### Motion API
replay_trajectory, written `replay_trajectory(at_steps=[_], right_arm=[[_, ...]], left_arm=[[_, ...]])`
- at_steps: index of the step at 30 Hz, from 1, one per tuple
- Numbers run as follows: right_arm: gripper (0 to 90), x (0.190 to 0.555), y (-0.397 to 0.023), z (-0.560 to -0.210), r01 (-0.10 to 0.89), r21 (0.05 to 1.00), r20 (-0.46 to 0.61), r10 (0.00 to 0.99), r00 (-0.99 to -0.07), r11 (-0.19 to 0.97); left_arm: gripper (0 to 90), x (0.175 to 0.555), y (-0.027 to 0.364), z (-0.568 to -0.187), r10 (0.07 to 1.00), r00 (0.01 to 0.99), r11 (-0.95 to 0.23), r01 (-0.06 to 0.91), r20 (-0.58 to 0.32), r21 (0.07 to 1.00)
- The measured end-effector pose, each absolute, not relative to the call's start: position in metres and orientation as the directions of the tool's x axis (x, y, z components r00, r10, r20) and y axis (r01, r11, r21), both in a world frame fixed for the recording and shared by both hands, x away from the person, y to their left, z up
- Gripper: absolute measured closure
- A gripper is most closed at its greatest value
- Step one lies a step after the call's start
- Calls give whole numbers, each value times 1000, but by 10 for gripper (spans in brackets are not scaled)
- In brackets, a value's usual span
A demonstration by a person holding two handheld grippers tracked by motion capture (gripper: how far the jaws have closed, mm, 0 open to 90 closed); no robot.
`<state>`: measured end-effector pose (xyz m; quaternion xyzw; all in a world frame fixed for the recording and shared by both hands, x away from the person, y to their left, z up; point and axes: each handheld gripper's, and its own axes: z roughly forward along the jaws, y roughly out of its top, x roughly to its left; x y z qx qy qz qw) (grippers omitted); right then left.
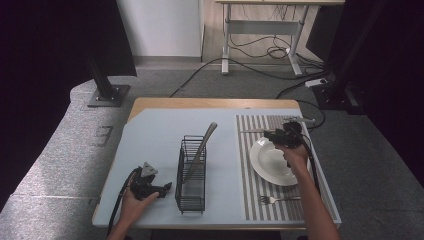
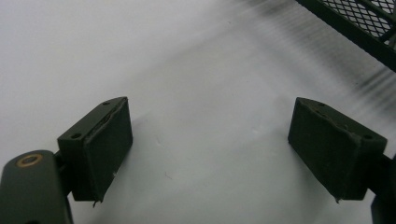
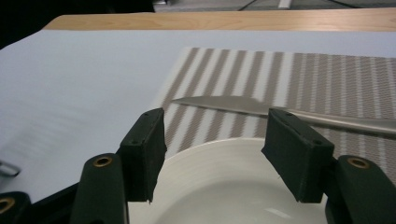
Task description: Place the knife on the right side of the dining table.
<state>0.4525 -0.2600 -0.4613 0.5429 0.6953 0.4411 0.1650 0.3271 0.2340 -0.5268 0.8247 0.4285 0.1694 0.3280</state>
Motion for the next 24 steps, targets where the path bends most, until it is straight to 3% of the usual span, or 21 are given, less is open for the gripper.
replay_trajectory(at_steps=[10, 24], right_arm=[[371, 405, -229, -468, 572, 818, 249, 860, -445, 60], [368, 388, -211, -477, 564, 822, 243, 844, -478, 83]], left_arm=[[131, 327, 234, -527, 818, 576, -419, 596, -1, 686], [131, 327, 234, -527, 818, 575, -419, 595, 1, 686]])
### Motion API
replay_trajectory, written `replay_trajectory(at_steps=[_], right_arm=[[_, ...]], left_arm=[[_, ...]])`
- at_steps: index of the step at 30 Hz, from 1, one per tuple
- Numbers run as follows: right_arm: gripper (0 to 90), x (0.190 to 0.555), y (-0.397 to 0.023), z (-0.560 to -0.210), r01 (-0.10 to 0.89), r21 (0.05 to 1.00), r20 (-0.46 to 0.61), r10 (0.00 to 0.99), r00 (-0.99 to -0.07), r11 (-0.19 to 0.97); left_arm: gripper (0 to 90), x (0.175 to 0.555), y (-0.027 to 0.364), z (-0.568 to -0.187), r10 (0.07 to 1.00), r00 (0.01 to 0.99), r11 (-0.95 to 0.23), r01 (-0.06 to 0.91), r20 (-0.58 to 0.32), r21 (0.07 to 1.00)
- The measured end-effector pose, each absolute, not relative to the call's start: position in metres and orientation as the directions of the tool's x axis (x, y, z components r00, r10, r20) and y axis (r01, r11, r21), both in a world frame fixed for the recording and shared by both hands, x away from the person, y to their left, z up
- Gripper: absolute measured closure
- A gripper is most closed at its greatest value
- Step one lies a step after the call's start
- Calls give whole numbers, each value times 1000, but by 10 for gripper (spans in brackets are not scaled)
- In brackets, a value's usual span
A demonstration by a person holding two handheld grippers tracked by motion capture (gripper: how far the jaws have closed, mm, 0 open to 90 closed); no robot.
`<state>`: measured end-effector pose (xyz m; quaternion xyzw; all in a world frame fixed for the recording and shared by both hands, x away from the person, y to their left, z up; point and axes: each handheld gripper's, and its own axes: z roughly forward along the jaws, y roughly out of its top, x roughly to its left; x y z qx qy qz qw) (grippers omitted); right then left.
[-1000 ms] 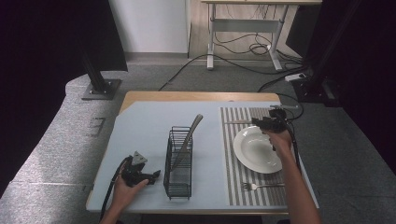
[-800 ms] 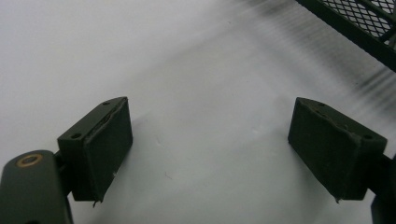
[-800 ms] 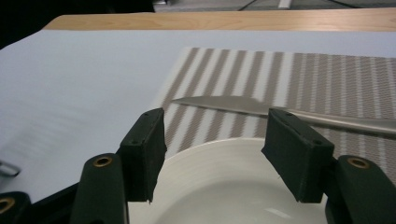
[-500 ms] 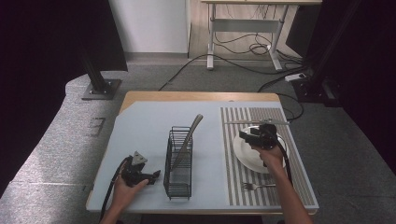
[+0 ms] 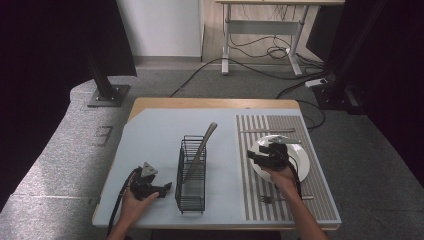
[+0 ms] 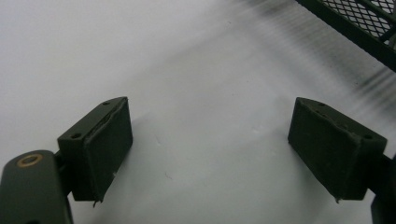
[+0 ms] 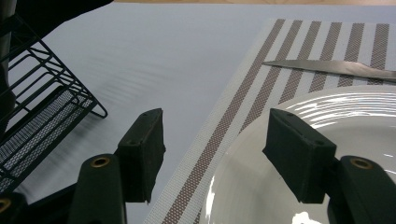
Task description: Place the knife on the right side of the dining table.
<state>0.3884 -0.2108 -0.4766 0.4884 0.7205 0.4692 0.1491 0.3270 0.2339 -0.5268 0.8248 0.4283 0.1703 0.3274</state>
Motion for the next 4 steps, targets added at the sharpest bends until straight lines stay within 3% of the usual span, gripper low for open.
replay_trajectory(at_steps=[4], right_arm=[[365, 386, -212, -476, 559, 826, 248, 844, -476, 73]], left_arm=[[131, 327, 234, -527, 818, 575, -418, 596, 0, 686]])
